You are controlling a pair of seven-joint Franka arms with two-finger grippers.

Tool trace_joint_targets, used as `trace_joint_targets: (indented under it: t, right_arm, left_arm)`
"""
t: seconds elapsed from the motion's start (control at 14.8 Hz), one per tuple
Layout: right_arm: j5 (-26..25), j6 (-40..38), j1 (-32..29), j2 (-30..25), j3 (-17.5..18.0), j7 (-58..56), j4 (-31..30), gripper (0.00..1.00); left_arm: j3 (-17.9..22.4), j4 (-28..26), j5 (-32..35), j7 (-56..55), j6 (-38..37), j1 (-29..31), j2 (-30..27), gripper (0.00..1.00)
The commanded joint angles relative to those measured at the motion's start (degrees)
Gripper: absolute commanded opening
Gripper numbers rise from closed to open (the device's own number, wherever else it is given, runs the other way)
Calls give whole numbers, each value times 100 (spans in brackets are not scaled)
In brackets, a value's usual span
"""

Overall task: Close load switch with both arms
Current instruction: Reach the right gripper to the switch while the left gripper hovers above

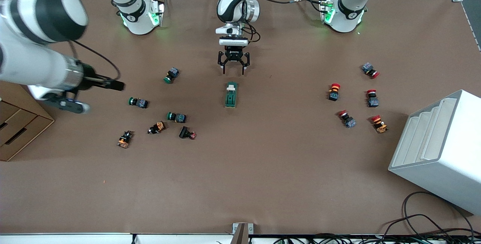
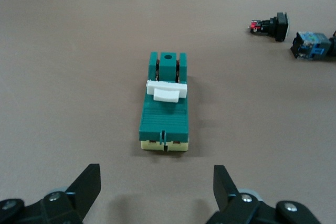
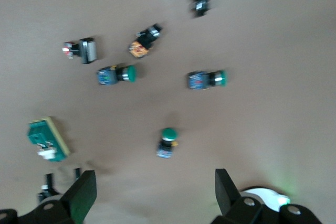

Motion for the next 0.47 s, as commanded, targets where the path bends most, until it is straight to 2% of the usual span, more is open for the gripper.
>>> trace_joint_targets:
  t: [0.0, 0.2, 0.41]
  right_arm:
    - [527, 909, 106, -96, 302, 833, -757, 100]
    - [1081, 2025, 133, -70, 794, 1345, -1433, 100]
    - [1363, 3360, 185, -52, 1330, 1765, -2259, 100]
  left_arm:
    - [79, 127, 376, 64, -459, -77, 283, 95]
    - [70, 302, 526, 38, -759, -77, 539, 95]
    - [52, 320, 456, -189, -760, -86, 539, 95]
